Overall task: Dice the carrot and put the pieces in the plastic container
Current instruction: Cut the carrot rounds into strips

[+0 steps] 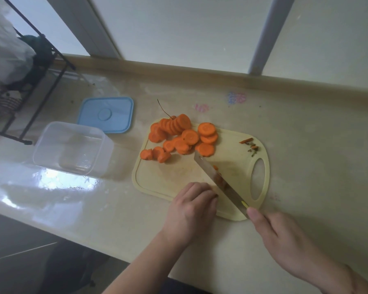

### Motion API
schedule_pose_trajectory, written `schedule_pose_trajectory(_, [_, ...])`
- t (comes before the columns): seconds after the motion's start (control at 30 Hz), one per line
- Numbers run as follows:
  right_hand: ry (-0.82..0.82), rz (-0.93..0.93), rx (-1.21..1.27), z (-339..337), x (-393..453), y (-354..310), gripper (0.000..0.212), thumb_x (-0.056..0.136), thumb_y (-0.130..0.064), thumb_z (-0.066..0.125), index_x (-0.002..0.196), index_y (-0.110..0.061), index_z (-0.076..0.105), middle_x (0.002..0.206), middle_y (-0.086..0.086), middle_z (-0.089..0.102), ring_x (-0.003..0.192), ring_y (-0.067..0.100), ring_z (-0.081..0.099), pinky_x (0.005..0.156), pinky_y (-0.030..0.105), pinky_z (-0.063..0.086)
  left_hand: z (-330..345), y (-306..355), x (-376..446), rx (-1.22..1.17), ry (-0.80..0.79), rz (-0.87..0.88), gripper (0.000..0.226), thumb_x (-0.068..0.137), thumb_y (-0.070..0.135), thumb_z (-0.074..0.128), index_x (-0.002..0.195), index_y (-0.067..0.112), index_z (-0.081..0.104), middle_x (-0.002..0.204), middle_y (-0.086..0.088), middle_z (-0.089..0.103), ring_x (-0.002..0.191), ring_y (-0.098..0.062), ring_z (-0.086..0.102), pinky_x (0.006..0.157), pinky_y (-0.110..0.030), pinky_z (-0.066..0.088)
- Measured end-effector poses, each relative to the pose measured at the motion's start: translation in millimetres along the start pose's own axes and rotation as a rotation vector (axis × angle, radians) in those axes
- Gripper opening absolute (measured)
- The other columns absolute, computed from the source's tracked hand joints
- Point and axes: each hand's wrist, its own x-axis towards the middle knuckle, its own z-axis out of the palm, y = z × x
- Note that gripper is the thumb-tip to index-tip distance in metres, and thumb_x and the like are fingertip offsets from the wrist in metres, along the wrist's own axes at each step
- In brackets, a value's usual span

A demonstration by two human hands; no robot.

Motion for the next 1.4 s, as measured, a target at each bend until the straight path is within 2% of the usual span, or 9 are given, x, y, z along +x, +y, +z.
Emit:
schedule_pose_trajectory(0.17, [-0.04,-0.021,-0.033,1.1,-12.6,-0.3,0.059,0.078,-0.08,0.016,0.065,-0.029,0.043,0.05,-0.006,0.036,0.048,0.008,0.035,0.048,0.02,0.028,-7.8,-2.1,-12.7,0.004,0.071,-0.029,0.009,0.086,0.008,0.077,0.094,0.004,0.075,0.098,-0.008,0.067,0.087,-0.025,0.065,0.078,-0.031,0.055])
schedule_pose_trajectory(0.3, [-0.039,0.019,-0.053,9.5,-16.9,8.3,0.087,0.072,-0.09,0.009,0.065,-0.01,0.041,0.057,0.0,0.049,0.05,0.011,0.048,0.052,0.027,0.034,-1.3,-4.0,-12.8,0.021,0.029,-0.006,0.009,0.089,0.011,0.076,0.096,0.005,0.076,0.099,-0.006,0.07,0.087,-0.026,0.066,0.076,-0.035,0.055])
schedule_pose_trajectory(0.43, [-0.015,0.041,-0.058,13.0,-19.0,11.5,0.091,0.071,-0.092,0.007,0.061,-0.007,0.04,0.069,0.003,0.056,0.054,0.015,0.052,0.056,0.033,0.038,3.7,-2.7,-6.9,0.016,0.024,0.005,0.008,0.09,0.01,0.074,0.097,0.006,0.076,0.103,-0.005,0.071,0.087,-0.028,0.065,0.077,-0.035,0.055])
schedule_pose_trajectory(0.67, [-0.002,0.055,-0.108,19.5,-16.3,11.5,0.075,0.086,-0.073,0.014,0.063,-0.011,0.048,0.062,0.006,0.06,0.059,0.013,0.057,0.061,0.04,0.045,2.1,-7.4,-4.5,0.004,-0.01,0.067,0.019,0.099,0.016,0.061,0.092,0.004,0.075,0.101,-0.006,0.071,0.087,-0.028,0.065,0.074,-0.035,0.055])
schedule_pose_trajectory(0.83, [-0.024,-0.025,-0.127,28.2,5.7,1.7,0.078,0.087,-0.077,0.011,0.062,-0.013,0.047,0.054,0.005,0.054,0.052,0.014,0.054,0.057,0.043,0.044,2.7,-9.6,-4.3,0.002,0.0,0.083,0.009,0.095,0.012,0.069,0.095,0.006,0.076,0.098,-0.005,0.071,0.087,-0.026,0.066,0.074,-0.035,0.056])
schedule_pose_trajectory(0.93, [-0.039,0.004,-0.065,23.1,15.6,-4.2,0.075,0.088,-0.072,0.016,0.058,-0.008,0.042,0.047,0.002,0.047,0.047,0.013,0.048,0.055,0.036,0.037,2.4,-10.9,-7.3,0.002,0.003,0.069,0.006,0.093,0.01,0.074,0.096,0.006,0.076,0.098,-0.005,0.071,0.088,-0.024,0.066,0.075,-0.035,0.057])
schedule_pose_trajectory(1.1, [-0.032,0.018,-0.013,11.7,3.7,-2.9,0.059,0.085,-0.065,0.025,0.055,-0.015,0.029,0.046,-0.004,0.031,0.042,0.01,0.03,0.045,0.024,0.025,1.9,-8.4,-7.0,0.017,0.019,0.045,0.005,0.091,0.009,0.075,0.091,0.004,0.075,0.095,-0.006,0.07,0.087,-0.024,0.067,0.075,-0.035,0.057])
schedule_pose_trajectory(1.27, [-0.008,-0.059,-0.03,10.2,-8.7,-1.8,0.053,0.091,-0.069,0.023,0.065,-0.027,0.043,0.049,-0.004,0.038,0.044,0.009,0.036,0.046,0.021,0.026,-6.5,-10.1,-13.4,-0.001,0.04,0.024,0.006,0.091,0.008,0.076,0.091,0.003,0.074,0.098,-0.008,0.068,0.086,-0.024,0.065,0.075,-0.033,0.055])
schedule_pose_trajectory(1.4, [-0.03,-0.042,-0.031,13.5,-13.3,3.3,0.069,0.084,-0.077,0.02,0.068,-0.012,0.039,0.052,0.001,0.042,0.046,0.008,0.038,0.049,0.026,0.031,-5.9,-12.2,-17.8,0.014,0.037,0.018,0.006,0.093,0.01,0.074,0.094,0.004,0.075,0.098,-0.006,0.067,0.085,-0.024,0.063,0.072,-0.035,0.054])
